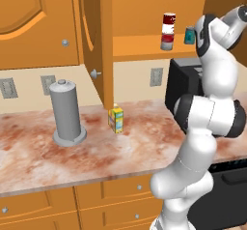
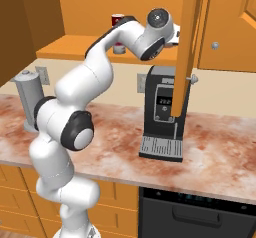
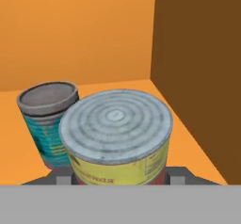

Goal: Stack two cans on top of the other two cans in the cabinet.

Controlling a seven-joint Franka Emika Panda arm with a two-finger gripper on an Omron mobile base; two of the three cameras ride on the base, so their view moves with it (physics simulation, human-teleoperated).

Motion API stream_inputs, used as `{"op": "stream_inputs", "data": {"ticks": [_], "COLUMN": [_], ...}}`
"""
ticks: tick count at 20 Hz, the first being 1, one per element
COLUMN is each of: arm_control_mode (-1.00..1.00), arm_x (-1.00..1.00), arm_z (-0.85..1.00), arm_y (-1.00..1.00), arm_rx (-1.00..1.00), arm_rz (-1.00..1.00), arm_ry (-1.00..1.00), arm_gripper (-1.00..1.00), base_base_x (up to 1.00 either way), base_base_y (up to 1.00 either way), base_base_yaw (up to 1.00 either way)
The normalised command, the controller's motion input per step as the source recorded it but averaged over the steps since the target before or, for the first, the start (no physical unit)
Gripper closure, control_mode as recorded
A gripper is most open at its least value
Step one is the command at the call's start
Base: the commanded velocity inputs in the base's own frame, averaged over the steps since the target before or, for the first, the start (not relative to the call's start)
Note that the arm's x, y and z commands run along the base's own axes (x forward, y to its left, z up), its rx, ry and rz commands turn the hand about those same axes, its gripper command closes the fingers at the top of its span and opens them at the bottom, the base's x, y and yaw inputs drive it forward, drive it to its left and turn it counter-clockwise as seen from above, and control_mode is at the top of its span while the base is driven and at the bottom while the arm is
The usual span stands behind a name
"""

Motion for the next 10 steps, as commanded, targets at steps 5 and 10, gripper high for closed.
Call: {"op": "stream_inputs", "data": {"ticks": [5, 10], "arm_control_mode": [-1.00, -1.00], "arm_x": [-0.26, -0.12], "arm_z": [0.24, 0.18], "arm_y": [0.03, 0.11], "arm_rx": [0.00, 0.00], "arm_rz": [0.00, 0.00], "arm_ry": [-0.01, -0.01], "arm_gripper": [1.00, 1.00], "base_base_x": [0.00, 0.00], "base_base_y": [0.00, 0.00], "base_base_yaw": [0.00, 0.00]}}
